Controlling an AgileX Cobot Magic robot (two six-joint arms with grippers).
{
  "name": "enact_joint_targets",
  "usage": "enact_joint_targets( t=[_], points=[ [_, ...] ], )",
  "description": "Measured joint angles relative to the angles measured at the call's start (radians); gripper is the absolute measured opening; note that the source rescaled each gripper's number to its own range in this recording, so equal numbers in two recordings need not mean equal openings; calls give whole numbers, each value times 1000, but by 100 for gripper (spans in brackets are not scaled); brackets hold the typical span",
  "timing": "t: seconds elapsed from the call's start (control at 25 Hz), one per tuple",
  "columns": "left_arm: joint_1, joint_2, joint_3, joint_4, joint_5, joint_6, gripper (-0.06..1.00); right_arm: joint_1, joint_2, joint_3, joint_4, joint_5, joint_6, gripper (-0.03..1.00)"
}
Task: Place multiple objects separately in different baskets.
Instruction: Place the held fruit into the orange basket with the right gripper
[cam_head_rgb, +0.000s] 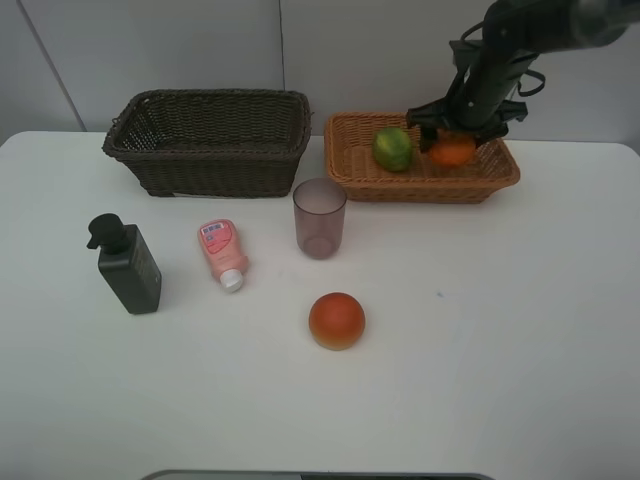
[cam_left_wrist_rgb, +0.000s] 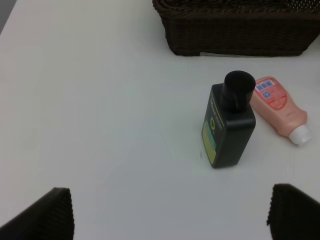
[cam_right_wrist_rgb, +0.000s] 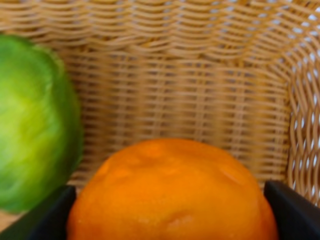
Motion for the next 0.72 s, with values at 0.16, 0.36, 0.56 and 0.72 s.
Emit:
enact_joint_targets(
  t=[0.16, 0.36, 0.56, 0.72],
  points=[
    [0, 0, 0, 0, 0, 0, 100, -5, 20, 0, -5, -55, 0, 44],
    [0, 0, 0, 0, 0, 0, 100, -5, 24, 0, -4, -75, 0, 44],
    [0, 0, 0, 0, 0, 0, 100, -5, 24, 0, -4, -79, 0, 52],
    [0, 0, 0, 0, 0, 0, 100, -5, 23, 0, -4, -84, 1, 76]
  ],
)
